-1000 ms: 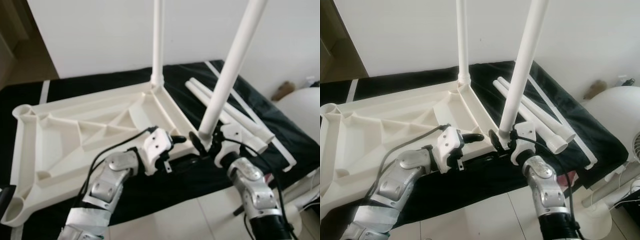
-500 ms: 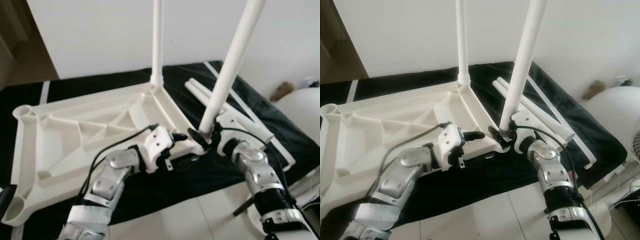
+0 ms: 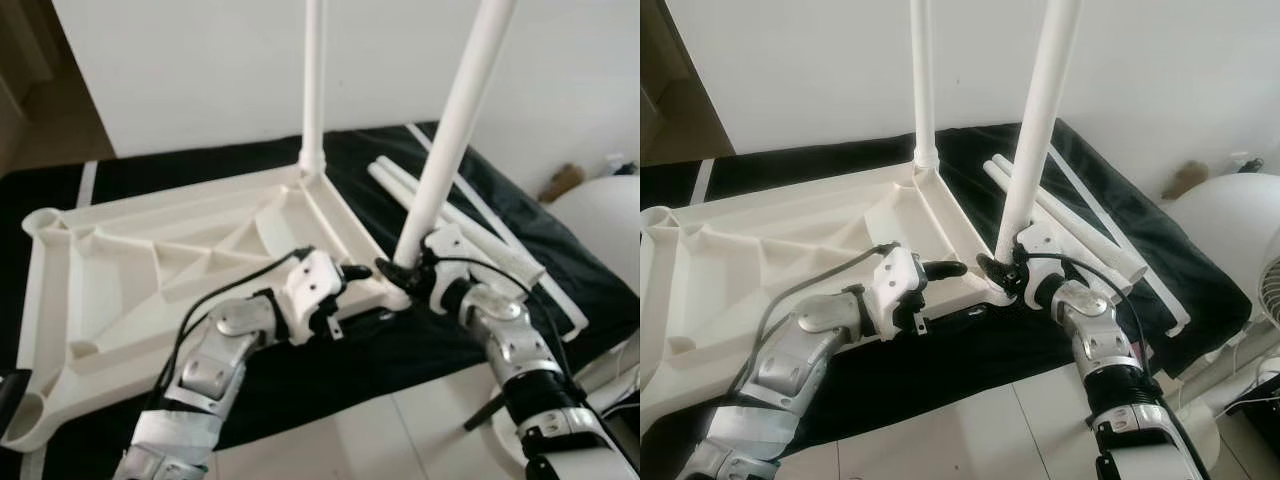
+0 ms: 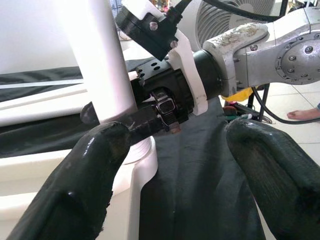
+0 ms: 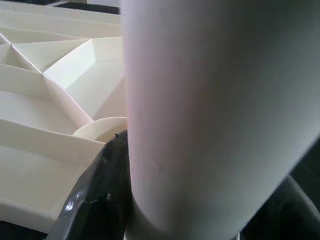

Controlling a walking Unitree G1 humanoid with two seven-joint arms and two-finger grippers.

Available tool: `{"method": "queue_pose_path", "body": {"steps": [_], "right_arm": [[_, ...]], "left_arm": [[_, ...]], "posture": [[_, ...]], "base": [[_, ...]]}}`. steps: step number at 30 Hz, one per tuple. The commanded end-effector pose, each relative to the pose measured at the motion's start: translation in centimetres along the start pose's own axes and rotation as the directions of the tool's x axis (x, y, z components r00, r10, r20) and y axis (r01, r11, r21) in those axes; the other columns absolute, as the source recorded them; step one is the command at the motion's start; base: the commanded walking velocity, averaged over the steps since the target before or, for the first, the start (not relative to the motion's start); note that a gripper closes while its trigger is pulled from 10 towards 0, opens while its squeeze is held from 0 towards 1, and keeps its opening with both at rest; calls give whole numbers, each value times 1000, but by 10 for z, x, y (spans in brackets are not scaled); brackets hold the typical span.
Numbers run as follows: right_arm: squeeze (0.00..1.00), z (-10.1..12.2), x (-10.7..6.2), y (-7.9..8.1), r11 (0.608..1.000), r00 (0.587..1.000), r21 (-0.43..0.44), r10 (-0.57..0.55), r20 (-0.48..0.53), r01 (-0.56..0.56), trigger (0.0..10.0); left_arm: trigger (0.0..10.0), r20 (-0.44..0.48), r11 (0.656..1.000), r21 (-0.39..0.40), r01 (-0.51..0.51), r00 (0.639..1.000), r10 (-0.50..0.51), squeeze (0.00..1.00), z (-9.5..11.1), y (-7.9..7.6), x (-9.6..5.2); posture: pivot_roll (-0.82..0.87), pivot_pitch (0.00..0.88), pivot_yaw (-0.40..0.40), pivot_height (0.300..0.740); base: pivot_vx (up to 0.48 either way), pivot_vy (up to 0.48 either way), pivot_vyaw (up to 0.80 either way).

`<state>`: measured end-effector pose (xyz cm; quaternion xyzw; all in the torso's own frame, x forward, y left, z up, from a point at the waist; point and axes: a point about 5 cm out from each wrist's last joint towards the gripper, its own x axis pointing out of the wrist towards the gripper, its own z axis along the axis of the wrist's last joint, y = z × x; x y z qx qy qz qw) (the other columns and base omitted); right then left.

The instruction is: Building children table

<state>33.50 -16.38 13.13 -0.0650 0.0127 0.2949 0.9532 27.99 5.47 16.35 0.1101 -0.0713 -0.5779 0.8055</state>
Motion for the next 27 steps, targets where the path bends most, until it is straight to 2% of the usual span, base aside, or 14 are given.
{"method": "queue_pose_path", "body": {"steps": [1,5,6,9,11,12,14,15,16,18,19,20,23,27], "right_arm": [[0,-10,-5,2,998,998,36,-59,-23,59,10000],[0,-11,-5,2,990,990,47,-134,-32,136,10000],[0,-14,-4,3,971,973,68,-225,-51,228,10000],[0,-15,-3,5,958,961,90,-268,-65,273,10000],[0,-17,-1,10,921,929,123,-360,-86,368,10000],[0,-17,-1,10,921,929,123,-360,-86,368,10000],[0,-18,4,18,824,843,179,-522,-130,538,10000],[0,-18,4,18,824,843,179,-522,-130,538,10000],[0,-18,7,22,759,783,194,-604,-151,622,10000],[0,-18,7,22,759,783,194,-604,-151,622,10000],[0,-17,11,29,720,750,211,-643,-157,661,10000],[0,-16,13,33,704,737,221,-657,-161,675,10000],[0,-15,16,38,693,733,241,-660,-167,679,10000],[0,-9,17,43,706,755,276,-640,-143,652,10000]], "left_arm": [[10000,-5,997,-3,-75,997,75,0,0,2,-2],[10000,-5,997,-3,-71,997,71,0,0,1,-1],[10000,-5,998,-3,-69,998,69,0,0,1,0],[10000,-5,998,-4,-67,998,67,0,0,1,0],[10000,-4,998,-4,-64,998,64,0,0,1,0],[10000,-4,998,-4,-64,998,64,0,0,1,0],[10000,-3,998,-5,-61,998,61,0,0,1,1],[10000,-3,998,-5,-61,998,61,0,0,1,1],[10000,0,998,-8,-62,998,62,0,0,0,1],[10000,0,998,-8,-62,998,62,0,0,0,1],[10000,2,998,-10,-63,998,63,0,1,0,1],[10000,2,998,-10,-63,998,63,0,1,-1,1],[10000,3,998,-13,-62,998,62,0,1,-2,1],[10000,1,998,-16,-60,998,60,0,0,-3,-1]], "posture": [[-45,28,-15,740],[-49,29,-12,740],[-54,28,-8,740],[-54,28,-8,740],[-56,31,-8,740],[-56,31,-8,740],[-53,30,-10,740],[-53,30,-10,740],[-52,30,-10,740],[-52,30,-10,740],[-44,30,-13,740],[-44,30,-13,740],[-38,29,-13,740],[-40,31,-13,740]], "base": [[0,0,0],[0,0,0],[0,0,0],[0,0,0],[0,0,0],[0,0,0],[0,0,0],[0,0,0],[0,0,0],[0,0,0],[0,0,0],[0,0,0],[0,0,0],[0,0,0]]}}
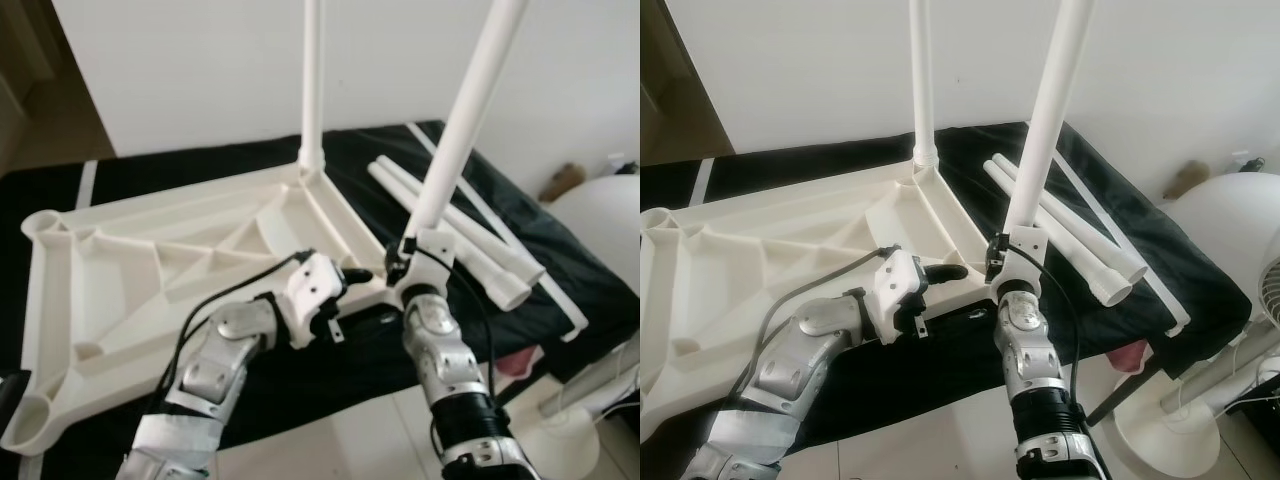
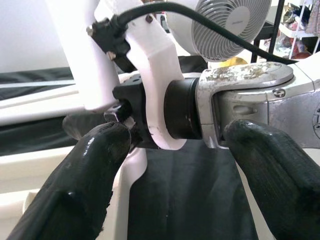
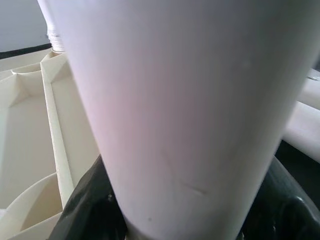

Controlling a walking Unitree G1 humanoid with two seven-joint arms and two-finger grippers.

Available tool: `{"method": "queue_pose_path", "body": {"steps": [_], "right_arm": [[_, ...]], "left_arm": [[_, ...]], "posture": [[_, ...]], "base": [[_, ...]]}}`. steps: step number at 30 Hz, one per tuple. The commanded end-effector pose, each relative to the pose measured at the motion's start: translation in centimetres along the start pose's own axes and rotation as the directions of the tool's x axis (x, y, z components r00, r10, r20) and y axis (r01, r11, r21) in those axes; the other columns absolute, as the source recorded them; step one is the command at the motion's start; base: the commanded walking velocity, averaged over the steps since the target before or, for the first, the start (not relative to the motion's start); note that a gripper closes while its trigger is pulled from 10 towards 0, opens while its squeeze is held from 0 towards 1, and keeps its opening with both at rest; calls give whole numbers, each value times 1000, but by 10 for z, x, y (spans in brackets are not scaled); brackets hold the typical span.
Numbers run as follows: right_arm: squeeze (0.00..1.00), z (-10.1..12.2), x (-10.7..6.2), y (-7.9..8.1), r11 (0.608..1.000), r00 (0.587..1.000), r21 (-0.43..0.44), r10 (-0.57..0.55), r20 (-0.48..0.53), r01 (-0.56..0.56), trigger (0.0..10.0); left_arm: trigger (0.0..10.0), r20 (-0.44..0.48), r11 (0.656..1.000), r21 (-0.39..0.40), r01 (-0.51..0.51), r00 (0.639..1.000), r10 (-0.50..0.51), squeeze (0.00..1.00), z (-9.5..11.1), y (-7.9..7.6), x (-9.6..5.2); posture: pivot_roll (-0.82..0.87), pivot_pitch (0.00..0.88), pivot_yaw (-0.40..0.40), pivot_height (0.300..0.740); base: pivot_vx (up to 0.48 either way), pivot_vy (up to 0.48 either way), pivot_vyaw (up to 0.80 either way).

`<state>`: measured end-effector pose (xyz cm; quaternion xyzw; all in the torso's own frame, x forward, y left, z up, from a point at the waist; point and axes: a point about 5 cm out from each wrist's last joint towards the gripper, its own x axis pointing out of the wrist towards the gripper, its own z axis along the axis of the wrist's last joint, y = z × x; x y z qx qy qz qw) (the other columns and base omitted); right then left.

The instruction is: Building children table

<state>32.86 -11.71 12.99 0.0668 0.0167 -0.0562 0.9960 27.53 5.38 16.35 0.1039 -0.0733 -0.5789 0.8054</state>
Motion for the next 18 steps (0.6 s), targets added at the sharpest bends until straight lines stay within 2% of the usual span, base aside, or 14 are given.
{"method": "queue_pose_path", "body": {"steps": [1,6,7,8,9,10,14,18], "right_arm": [[0,-12,-2,-8,999,997,20,-31,-71,32,10000],[0,-9,-3,-11,998,996,9,-69,-61,70,10000],[212,-8,-4,-10,998,997,13,-63,-53,63,10000],[820,-7,-4,-10,998,997,15,-61,-43,62,10000],[820,-6,-5,-9,998,997,16,-62,-37,63,10000],[1000,-5,-5,-9,998,998,18,-56,-33,57,10000],[1000,-3,-6,-8,999,999,32,-34,-17,34,10000],[1000,6,-10,-8,997,999,64,42,34,-44,10000]], "left_arm": [[10000,-9,998,-7,-60,998,60,0,-1,1,0],[10000,-6,998,-9,-63,998,63,0,0,2,1],[10000,-5,998,-11,-62,998,62,0,-1,2,1],[10000,-5,998,-12,-61,998,61,0,-1,1,2],[10000,-4,998,-12,-60,998,60,0,-1,1,2],[10000,-5,998,-12,-60,998,60,0,-1,0,2],[10000,-4,998,-14,-60,998,60,0,-1,0,2],[10000,-4,998,-16,-57,998,56,0,-1,-1,2]], "posture": [[-40,32,-14,740],[-46,36,-14,740],[-48,34,-14,740],[-49,34,-15,740],[-49,34,-15,740],[-50,34,-15,740],[-50,34,-15,740],[-51,33,-12,740]], "base": [[0,0,0],[0,0,0],[0,0,0],[0,0,0],[0,0,0],[0,0,0],[0,0,0],[0,0,0]]}}
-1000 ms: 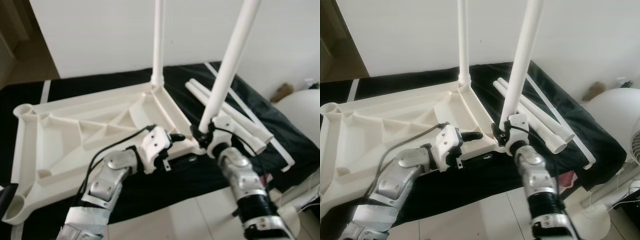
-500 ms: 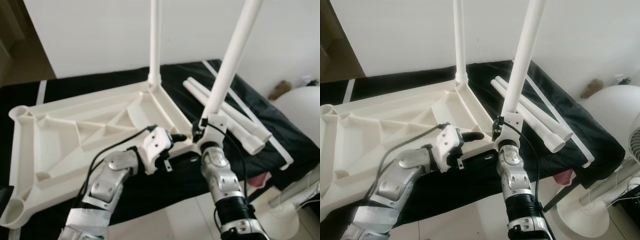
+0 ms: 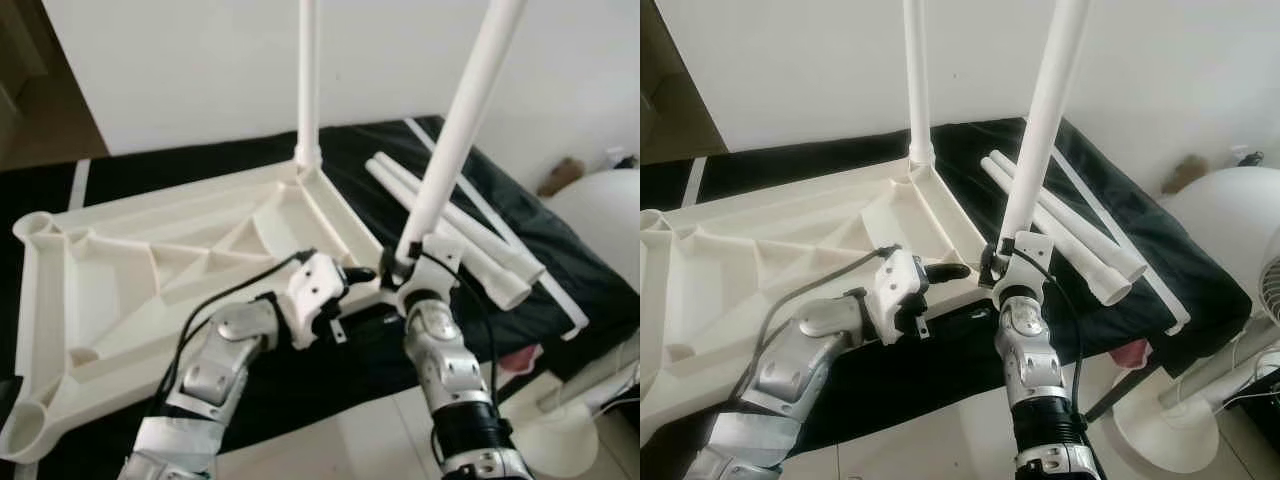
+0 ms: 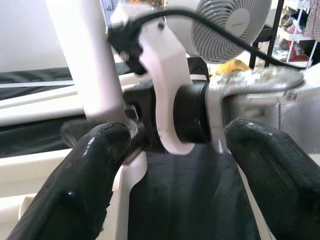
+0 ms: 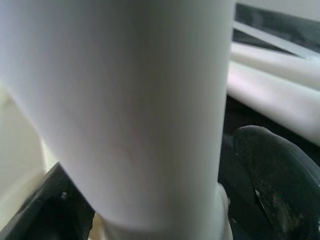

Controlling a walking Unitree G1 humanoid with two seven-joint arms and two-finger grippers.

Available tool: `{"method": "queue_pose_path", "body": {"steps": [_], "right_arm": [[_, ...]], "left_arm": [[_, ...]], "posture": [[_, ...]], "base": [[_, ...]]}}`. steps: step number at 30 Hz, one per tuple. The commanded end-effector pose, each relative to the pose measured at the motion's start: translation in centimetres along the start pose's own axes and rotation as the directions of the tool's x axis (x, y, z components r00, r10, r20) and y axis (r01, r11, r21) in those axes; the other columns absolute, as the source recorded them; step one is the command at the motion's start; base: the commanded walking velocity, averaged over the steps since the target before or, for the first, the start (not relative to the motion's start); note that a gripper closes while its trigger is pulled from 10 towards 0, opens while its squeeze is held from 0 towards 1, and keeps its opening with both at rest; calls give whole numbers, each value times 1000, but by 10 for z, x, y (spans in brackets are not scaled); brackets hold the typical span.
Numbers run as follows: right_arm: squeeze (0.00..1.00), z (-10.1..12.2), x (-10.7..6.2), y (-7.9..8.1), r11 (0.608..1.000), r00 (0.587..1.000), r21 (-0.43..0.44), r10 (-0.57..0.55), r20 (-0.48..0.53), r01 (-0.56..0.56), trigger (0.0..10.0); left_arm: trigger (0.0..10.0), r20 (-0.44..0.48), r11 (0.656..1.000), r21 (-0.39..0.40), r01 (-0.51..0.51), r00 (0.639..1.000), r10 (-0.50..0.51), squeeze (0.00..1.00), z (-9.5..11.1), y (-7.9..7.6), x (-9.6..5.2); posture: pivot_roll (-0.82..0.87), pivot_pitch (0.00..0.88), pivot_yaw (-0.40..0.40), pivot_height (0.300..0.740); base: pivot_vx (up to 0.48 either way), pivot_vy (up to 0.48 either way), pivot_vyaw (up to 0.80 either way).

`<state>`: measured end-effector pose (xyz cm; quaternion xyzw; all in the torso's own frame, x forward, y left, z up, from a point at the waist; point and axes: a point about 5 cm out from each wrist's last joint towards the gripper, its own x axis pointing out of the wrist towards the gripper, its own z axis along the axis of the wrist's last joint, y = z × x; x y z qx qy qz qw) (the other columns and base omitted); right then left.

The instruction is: Building children table

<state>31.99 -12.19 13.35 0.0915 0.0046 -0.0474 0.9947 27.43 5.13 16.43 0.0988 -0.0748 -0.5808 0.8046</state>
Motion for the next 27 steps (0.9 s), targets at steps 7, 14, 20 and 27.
{"method": "queue_pose_path", "body": {"steps": [7,14,20,27], "right_arm": [[0,5,-5,-15,988,988,-24,154,12,-153,10000],[0,11,-2,-25,929,936,-129,352,6,-348,10000],[0,12,4,-27,855,877,-207,480,-36,-476,10000],[0,12,14,-27,783,821,-258,562,-99,-566,10000]], "left_arm": [[10000,-16,999,-10,-50,999,50,0,-3,-1,0],[10000,-14,999,-9,-38,999,38,0,-3,-1,1],[10000,-13,1000,-7,-26,1000,26,0,-2,-1,3],[10000,-12,1000,-4,-20,1000,20,0,-2,-1,4]], "posture": [[-58,27,-9,740],[-65,14,-6,740],[-67,8,-4,740],[-62,0,-5,740]], "base": [[0,0,0],[0,0,0],[0,0,0],[0,0,0]]}}
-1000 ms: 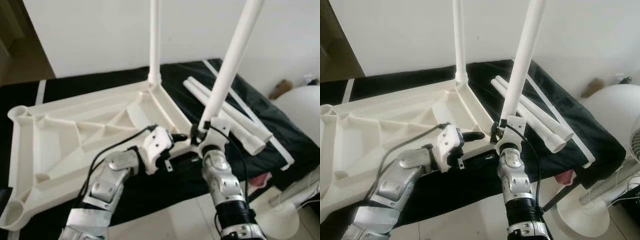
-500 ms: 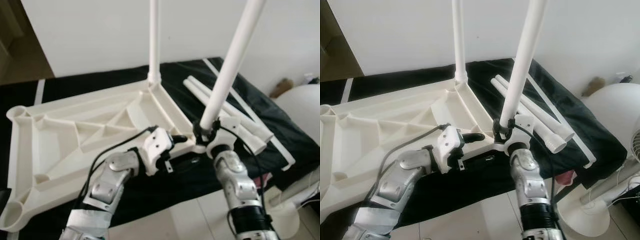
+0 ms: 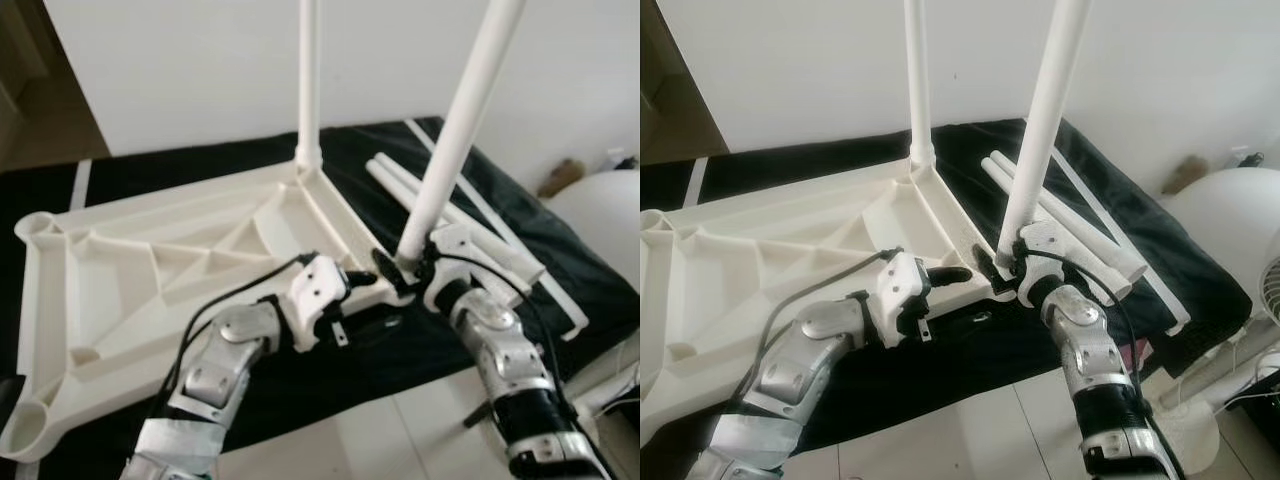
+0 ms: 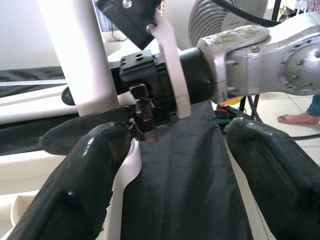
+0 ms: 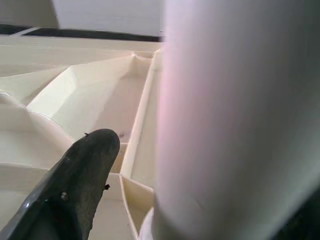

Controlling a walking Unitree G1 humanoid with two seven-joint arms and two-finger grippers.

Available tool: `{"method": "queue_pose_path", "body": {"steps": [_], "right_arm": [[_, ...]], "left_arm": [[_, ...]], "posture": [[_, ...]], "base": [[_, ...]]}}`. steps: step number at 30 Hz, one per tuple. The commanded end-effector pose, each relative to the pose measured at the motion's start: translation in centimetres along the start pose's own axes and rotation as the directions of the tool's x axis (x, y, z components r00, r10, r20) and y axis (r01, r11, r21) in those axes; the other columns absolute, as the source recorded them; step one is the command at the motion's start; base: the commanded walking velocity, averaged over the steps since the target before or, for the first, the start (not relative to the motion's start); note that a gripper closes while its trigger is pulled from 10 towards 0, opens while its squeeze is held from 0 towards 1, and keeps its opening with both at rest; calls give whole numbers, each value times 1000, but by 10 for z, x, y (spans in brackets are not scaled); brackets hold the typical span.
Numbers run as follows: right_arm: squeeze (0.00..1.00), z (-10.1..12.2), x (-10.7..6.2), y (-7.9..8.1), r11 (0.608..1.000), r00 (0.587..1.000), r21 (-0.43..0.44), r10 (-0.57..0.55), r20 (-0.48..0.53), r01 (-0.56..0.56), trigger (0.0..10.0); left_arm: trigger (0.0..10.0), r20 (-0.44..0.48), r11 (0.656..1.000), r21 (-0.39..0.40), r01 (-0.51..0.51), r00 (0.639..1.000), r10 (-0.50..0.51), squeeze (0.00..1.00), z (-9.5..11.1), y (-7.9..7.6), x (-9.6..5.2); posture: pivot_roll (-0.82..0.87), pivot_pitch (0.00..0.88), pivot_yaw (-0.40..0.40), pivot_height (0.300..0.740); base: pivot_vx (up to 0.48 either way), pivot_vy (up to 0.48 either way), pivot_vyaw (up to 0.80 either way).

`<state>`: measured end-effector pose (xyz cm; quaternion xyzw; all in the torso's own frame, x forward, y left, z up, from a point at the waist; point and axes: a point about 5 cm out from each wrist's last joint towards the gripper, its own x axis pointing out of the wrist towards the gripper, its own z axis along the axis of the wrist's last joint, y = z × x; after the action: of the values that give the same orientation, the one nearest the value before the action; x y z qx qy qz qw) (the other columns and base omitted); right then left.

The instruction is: Building children table

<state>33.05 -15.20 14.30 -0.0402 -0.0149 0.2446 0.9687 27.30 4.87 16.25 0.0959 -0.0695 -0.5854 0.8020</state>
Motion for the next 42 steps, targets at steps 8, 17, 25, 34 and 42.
{"method": "queue_pose_path", "body": {"steps": [8,17,25,34,42], "right_arm": [[0,-9,2,0,992,992,-49,113,-48,-116,0],[0,-15,-2,-5,993,992,-40,109,-60,-111,0],[0,-19,-5,-5,1000,997,-6,-12,-77,12,10000],[0,-23,-4,3,938,940,92,-325,-104,334,10000],[0,-19,0,18,747,775,211,-617,-135,631,10000]], "left_arm": [[10000,-6,999,14,-39,999,39,0,0,3,2],[10000,-2,999,13,-33,999,33,0,0,3,3],[10000,-3,1000,12,-26,1000,26,0,1,2,3],[10000,-4,1000,6,-23,1000,23,0,0,1,2],[10000,-4,1000,-1,-16,1000,16,0,0,-1,2]], "posture": [[-58,0,-12,740],[-71,0,-4,740],[-72,0,-6,740],[-77,0,-3,740],[-77,12,2,740]], "base": [[0,0,0],[0,0,0],[0,0,0],[0,0,0],[0,0,0]]}}
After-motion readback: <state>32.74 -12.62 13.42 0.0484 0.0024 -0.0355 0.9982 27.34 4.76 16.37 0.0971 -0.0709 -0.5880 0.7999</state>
